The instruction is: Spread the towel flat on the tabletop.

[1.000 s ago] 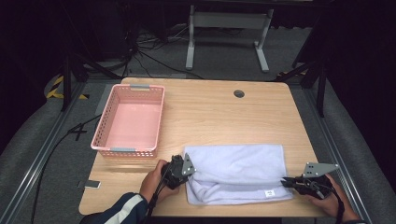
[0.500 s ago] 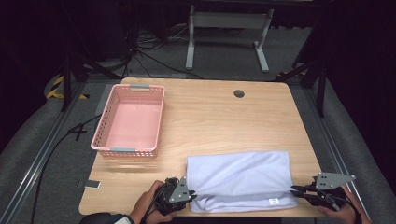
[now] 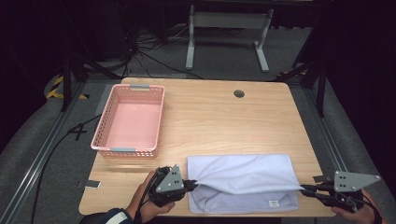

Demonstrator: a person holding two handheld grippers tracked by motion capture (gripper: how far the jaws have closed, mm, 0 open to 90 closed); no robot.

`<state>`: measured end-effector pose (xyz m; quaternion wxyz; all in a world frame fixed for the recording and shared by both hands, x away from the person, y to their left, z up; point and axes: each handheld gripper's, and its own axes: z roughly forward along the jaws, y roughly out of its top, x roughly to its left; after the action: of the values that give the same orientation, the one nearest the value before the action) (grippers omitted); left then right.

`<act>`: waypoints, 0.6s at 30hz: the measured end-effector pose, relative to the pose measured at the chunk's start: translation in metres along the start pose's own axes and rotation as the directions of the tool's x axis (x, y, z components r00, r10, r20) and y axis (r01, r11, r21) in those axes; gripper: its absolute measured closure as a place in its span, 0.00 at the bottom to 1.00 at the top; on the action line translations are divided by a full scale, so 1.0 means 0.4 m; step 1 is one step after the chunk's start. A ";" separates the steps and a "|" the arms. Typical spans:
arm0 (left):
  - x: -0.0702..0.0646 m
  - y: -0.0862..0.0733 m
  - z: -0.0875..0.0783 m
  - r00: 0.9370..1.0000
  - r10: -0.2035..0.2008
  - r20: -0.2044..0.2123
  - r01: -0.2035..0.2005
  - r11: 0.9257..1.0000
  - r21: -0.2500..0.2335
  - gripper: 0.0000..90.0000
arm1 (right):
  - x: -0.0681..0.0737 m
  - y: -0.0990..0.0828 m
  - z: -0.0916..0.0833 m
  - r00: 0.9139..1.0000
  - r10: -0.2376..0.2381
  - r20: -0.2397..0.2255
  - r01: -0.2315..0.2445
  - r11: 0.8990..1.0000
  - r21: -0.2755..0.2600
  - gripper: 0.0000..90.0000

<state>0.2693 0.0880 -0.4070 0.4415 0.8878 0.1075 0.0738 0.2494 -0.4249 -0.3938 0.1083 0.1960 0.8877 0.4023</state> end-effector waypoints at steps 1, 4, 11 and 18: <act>0.000 0.000 0.000 1.000 0.000 0.000 0.000 1.000 0.000 0.95 | 0.004 -0.012 0.003 1.000 0.000 -0.020 0.000 1.000 0.016 0.91; -0.047 -0.055 0.057 0.996 0.009 0.084 -0.024 0.983 0.182 0.89 | 0.016 -0.054 0.038 0.997 0.015 -0.078 -0.006 0.993 0.120 0.87; -0.044 -0.090 0.076 0.986 -0.158 -0.060 0.164 0.980 0.116 0.41 | 0.020 -0.071 0.053 0.995 0.078 -0.059 -0.068 0.986 0.154 0.63; -0.060 -0.077 0.139 0.984 -0.149 -0.093 0.160 0.979 0.129 0.25 | -0.002 0.029 0.093 0.966 0.175 0.192 -0.177 0.984 -0.006 0.60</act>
<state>0.2550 0.0571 -0.4658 0.3794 0.9009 0.1992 0.0682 0.2662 -0.3931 -0.4093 0.1560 0.3123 0.8545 0.3846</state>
